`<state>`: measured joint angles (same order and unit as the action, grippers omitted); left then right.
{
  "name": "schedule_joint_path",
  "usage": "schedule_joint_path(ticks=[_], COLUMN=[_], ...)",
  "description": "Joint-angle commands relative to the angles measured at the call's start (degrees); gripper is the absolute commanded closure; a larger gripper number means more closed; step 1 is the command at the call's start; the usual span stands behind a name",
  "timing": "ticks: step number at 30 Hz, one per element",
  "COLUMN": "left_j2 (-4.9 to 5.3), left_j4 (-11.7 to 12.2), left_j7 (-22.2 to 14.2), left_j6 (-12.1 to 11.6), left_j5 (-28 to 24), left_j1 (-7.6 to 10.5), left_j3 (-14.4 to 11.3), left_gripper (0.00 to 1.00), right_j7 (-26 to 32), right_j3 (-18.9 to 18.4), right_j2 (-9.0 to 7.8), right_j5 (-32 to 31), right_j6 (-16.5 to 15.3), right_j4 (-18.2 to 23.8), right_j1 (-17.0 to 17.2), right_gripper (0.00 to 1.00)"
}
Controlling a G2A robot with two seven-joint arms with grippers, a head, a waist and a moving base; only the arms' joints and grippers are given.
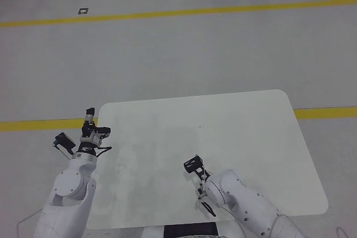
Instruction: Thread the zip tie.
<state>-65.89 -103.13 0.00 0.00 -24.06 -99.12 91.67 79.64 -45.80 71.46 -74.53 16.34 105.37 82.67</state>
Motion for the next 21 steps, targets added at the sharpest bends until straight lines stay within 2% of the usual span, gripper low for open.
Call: schedule_joint_path(ticks=[1, 6, 9, 12, 14, 21], left_j2=[0.0, 0.0, 0.0, 0.0, 0.0, 0.0], left_j4=[0.0, 0.0, 0.0, 0.0, 0.0, 0.0], left_j7=[0.0, 0.0, 0.0, 0.0, 0.0, 0.0], left_j6=[0.0, 0.0, 0.0, 0.0, 0.0, 0.0], left_j5=[0.0, 0.0, 0.0, 0.0, 0.0, 0.0], left_j1=[0.0, 0.0, 0.0, 0.0, 0.0, 0.0], left_j3=[0.0, 0.0, 0.0, 0.0, 0.0, 0.0], left_gripper=[0.0, 0.0, 0.0, 0.0, 0.0, 0.0], right_j7=[0.0, 0.0, 0.0, 0.0, 0.0, 0.0], right_j3=[-0.3, -0.9, -1.2, -1.0, -0.8, 0.0], right_j2=[-0.21, -0.68, -0.81, -0.8, -0.79, -0.8], right_j5=[-0.2, -0.8, -0.4, 0.2, 0.4, 0.8], right_j6=[-0.3, -0.8, -1.2, -1.3, -1.2, -1.1], right_j4=[1.2, 3.0, 2.1, 1.2, 0.8, 0.1], right_j1=[0.6, 1.8, 1.8, 1.4, 1.2, 0.5], right_gripper=[1.0, 1.0, 1.0, 0.84, 0.77, 0.85])
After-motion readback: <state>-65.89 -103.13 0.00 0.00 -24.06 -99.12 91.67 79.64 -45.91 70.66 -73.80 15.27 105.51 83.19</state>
